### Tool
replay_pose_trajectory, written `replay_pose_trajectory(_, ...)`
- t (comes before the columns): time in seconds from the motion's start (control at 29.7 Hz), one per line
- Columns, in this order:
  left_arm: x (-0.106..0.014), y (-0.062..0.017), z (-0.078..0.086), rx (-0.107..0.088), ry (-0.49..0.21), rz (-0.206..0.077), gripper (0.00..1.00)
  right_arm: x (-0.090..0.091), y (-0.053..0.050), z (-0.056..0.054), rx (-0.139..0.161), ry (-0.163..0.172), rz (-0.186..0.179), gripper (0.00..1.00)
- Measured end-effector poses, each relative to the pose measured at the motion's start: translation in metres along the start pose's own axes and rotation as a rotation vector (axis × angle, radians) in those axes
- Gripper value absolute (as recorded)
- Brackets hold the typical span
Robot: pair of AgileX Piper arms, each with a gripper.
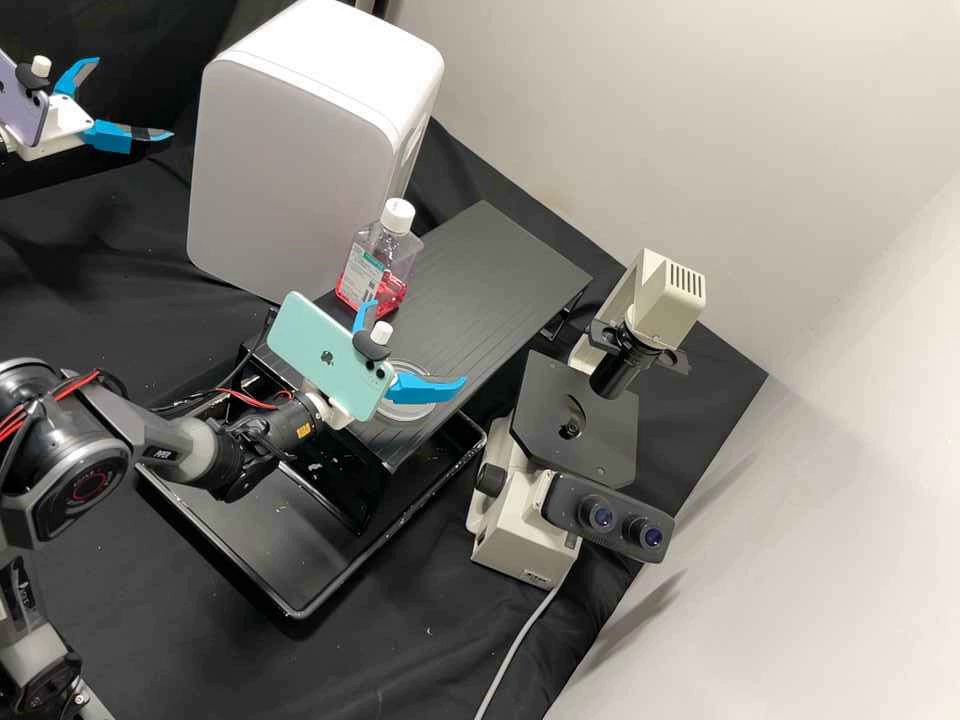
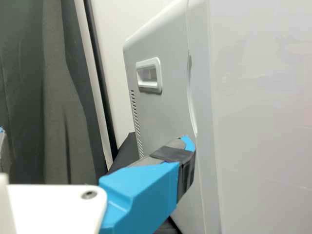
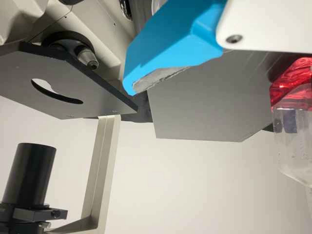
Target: Place the lid on the petri dish
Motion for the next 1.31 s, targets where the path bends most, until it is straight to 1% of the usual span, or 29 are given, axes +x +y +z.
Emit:
replay_pose_trajectory(0.44, 0.000, -0.0001, 0.001, 0.000, -0.003, 0.000, 1.00, 0.000, 0.000, 0.000, 0.000, 0.000, 0.000, 1.00)
replay_pose_trajectory(0.51, 0.000, -0.0004, 0.003, -0.006, -0.003, -0.001, 1.00, 0.000, 0.000, 0.000, 0.000, 0.000, 0.000, 1.00)
replay_pose_trajectory(0.61, -0.001, -0.0006, 0.011, -0.018, -0.020, 0.000, 1.00, 0.000, 0.000, 0.000, 0.000, 0.000, 0.000, 1.00)
replay_pose_trajectory(0.71, -0.004, 0.0006, 0.025, -0.029, -0.057, 0.003, 1.00, 0.000, 0.000, 0.000, 0.000, 0.000, 0.000, 1.00)
replay_pose_trajectory(0.74, -0.007, 0.0016, 0.032, -0.033, -0.081, 0.005, 1.00, 0.000, 0.000, 0.000, 0.000, 0.000, 0.000, 1.00)
replay_pose_trajectory(0.81, -0.013, 0.0003, 0.043, -0.036, -0.119, 0.000, 1.00, 0.000, 0.000, 0.000, 0.000, 0.000, 0.000, 1.00)
replay_pose_trajectory(0.84, -0.016, -0.0006, 0.047, -0.032, -0.140, 0.006, 1.00, 0.000, 0.000, 0.000, 0.000, 0.000, 0.000, 1.00)
replay_pose_trajectory(0.91, -0.023, -0.0055, 0.055, -0.018, -0.189, 0.001, 1.00, 0.000, 0.000, 0.000, 0.000, 0.000, 0.000, 1.00)
replay_pose_trajectory(0.94, -0.026, -0.0086, 0.057, -0.011, -0.207, -0.006, 1.00, 0.000, 0.000, 0.000, 0.000, 0.000, 0.000, 1.00)
replay_pose_trajectory(1.01, -0.034, -0.0148, 0.062, -0.007, -0.248, -0.018, 1.00, 0.000, 0.000, 0.000, 0.000, 0.000, 0.000, 1.00)
replay_pose_trajectory(1.04, -0.038, -0.0178, 0.065, -0.014, -0.270, -0.023, 1.00, 0.000, 0.000, 0.000, 0.000, 0.000, 0.000, 1.00)
replay_pose_trajectory(1.08, -0.040, -0.0209, 0.067, -0.015, -0.287, -0.029, 1.00, 0.000, 0.000, 0.000, 0.000, 0.000, 0.000, 1.00)
replay_pose_trajectory(1.14, -0.046, -0.0268, 0.072, -0.026, -0.322, -0.034, 1.00, 0.000, 0.000, 0.000, 0.000, 0.000, 0.000, 1.00)
replay_pose_trajectory(1.18, -0.050, -0.0305, 0.074, -0.028, -0.337, -0.038, 1.00, 0.000, 0.000, 0.000, 0.000, 0.000, 0.000, 1.00)
replay_pose_trajectory(1.21, -0.054, -0.0355, 0.076, -0.029, -0.353, -0.048, 1.00, 0.000, 0.000, 0.000, 0.000, 0.000, 0.000, 1.00)
replay_pose_trajectory(1.31, -0.063, -0.0459, 0.084, -0.022, -0.393, -0.096, 1.00, 0.000, 0.000, 0.000, 0.000, 0.000, 0.000, 1.00)
